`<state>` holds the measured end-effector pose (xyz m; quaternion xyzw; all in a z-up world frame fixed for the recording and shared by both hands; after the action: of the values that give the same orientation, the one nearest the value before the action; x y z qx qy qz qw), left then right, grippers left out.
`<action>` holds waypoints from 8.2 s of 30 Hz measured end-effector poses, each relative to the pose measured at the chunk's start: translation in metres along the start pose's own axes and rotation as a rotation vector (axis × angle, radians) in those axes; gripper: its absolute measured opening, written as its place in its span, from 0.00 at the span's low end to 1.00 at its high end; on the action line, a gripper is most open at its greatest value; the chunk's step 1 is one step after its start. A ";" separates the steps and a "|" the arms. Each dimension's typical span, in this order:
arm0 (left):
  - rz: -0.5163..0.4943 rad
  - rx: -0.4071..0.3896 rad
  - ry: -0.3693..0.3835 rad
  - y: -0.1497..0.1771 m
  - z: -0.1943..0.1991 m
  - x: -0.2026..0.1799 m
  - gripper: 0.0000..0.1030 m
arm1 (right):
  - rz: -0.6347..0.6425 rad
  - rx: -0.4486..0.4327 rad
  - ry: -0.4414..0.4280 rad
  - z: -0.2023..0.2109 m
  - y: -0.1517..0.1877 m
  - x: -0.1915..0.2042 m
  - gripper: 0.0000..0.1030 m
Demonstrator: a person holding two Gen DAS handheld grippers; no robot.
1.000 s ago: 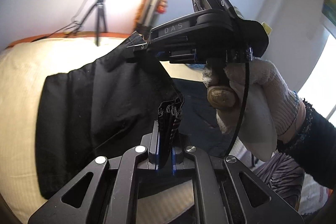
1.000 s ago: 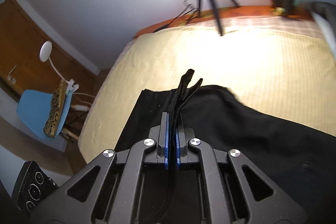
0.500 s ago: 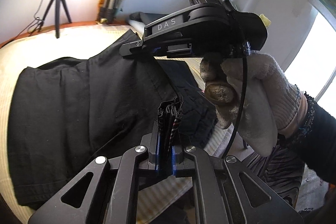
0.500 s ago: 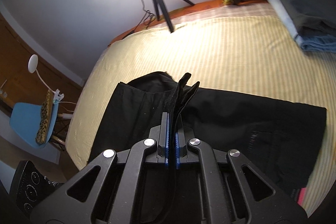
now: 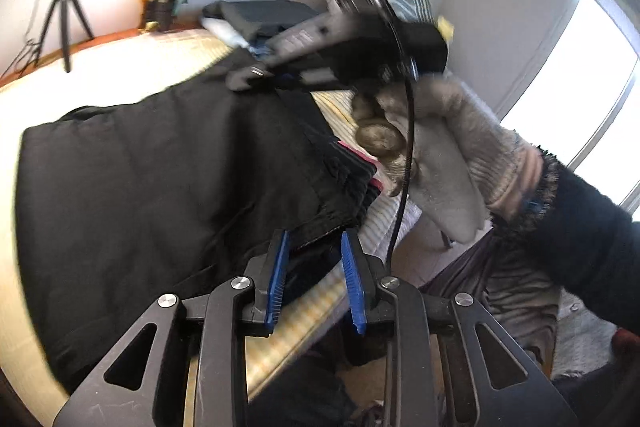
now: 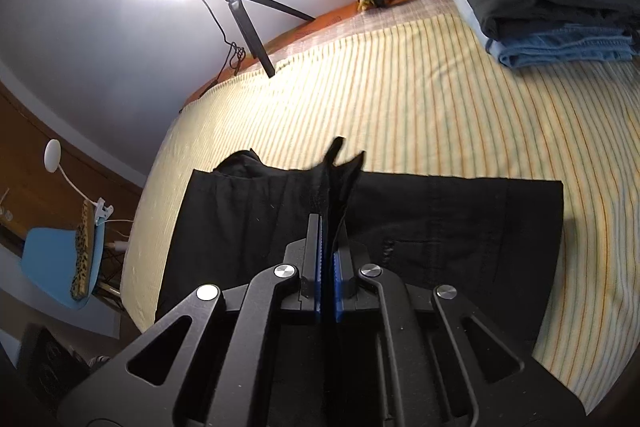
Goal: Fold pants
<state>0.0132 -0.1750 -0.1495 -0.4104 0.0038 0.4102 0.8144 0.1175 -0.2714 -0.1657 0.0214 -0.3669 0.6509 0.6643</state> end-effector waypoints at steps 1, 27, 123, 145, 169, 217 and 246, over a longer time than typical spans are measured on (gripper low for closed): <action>-0.003 -0.014 -0.020 -0.001 0.009 0.007 0.27 | -0.001 0.005 0.001 0.000 0.001 -0.003 0.05; 0.057 0.051 -0.440 0.015 -0.001 0.161 0.31 | -0.090 0.069 0.024 -0.004 0.015 -0.060 0.06; 0.515 -0.069 -0.169 0.048 0.026 0.175 0.40 | 0.323 0.441 0.193 -0.173 0.040 0.193 0.07; 0.264 -0.136 -0.148 0.005 0.019 0.115 0.19 | 0.337 0.426 0.169 -0.137 0.024 0.177 0.07; 0.229 -0.339 0.002 -0.054 0.076 0.109 0.42 | 0.045 0.113 -0.024 -0.003 -0.007 0.064 0.05; -0.189 0.064 -0.137 -0.005 -0.107 0.002 0.43 | 0.189 -0.042 0.264 0.087 0.054 -0.050 0.11; 0.424 0.095 0.006 -0.050 -0.109 0.109 0.53 | -0.130 0.081 -0.128 0.059 0.050 -0.123 0.58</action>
<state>0.1548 -0.1920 -0.2260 -0.3629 0.1117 0.5703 0.7284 0.0609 -0.3979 -0.2082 0.1135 -0.3800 0.6179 0.6789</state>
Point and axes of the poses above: each gripper's, at about its wrist camera, not at the fingertips, and z roughly against the way its jaws point, x to its left, y to its underside, the point moved 6 cm from there along -z, roughly the way its jaws point, and after that the axes turned 2 degrees about -x, right-handed, at the moved point
